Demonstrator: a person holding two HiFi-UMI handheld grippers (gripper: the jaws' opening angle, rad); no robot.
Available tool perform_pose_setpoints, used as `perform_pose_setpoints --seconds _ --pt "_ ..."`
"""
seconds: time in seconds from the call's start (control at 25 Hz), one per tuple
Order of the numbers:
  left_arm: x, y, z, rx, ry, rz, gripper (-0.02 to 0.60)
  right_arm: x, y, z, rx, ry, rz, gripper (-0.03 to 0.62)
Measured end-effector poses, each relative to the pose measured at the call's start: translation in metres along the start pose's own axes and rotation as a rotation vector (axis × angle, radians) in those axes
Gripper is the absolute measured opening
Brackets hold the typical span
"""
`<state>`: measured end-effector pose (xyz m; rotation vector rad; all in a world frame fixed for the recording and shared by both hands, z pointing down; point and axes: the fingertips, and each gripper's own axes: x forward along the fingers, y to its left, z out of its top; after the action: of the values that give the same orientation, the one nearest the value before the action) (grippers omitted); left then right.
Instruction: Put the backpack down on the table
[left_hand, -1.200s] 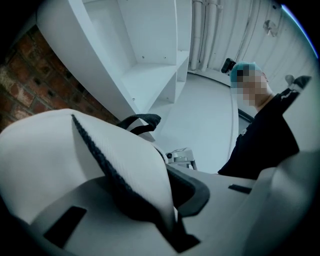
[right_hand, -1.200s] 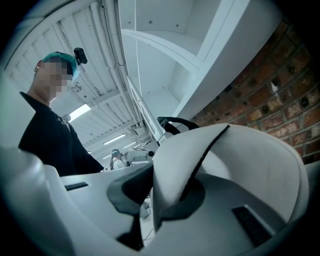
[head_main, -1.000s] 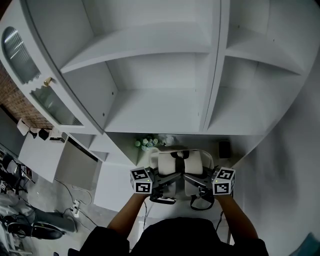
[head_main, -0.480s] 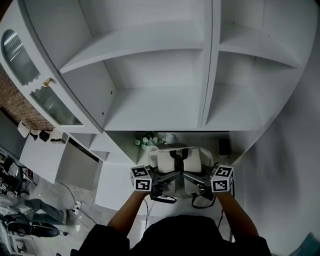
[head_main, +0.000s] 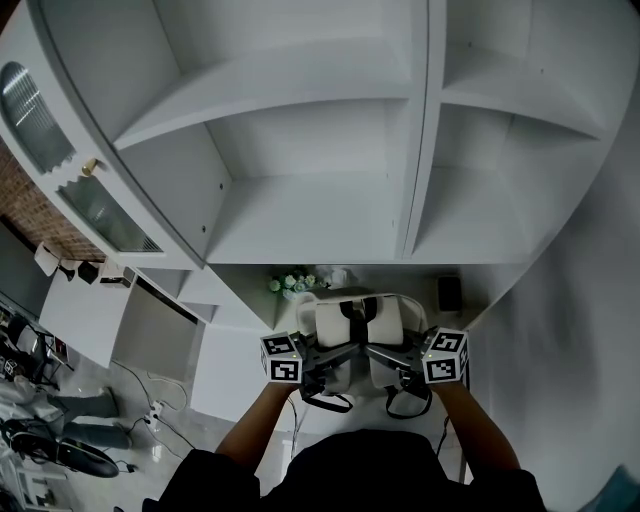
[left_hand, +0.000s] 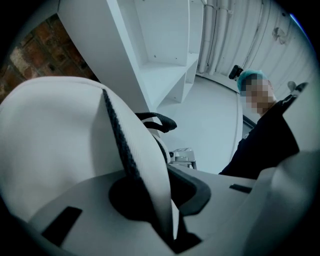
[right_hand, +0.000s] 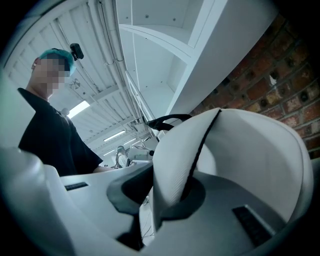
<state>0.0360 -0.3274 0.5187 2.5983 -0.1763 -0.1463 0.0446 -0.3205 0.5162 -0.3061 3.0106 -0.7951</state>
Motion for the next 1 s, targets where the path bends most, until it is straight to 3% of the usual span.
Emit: perform_pose_setpoints --seconds 0.4,0.64,1.0 --pt "-0.017 0.017 0.004 0.005 -0.028 0.067 0.084 0.002 -0.013 0.005 0.007 -0.019 -0.02 0.057" --pt "-0.022 0.021 0.005 -0.001 -0.027 0.058 0.124 0.0 -0.022 0.008 0.0 -0.029 -0.048 0.057" --pt "-0.024 0.022 0.008 0.003 -0.024 0.078 0.164 -0.012 -0.039 0.006 -0.004 -0.023 -0.143 0.133"
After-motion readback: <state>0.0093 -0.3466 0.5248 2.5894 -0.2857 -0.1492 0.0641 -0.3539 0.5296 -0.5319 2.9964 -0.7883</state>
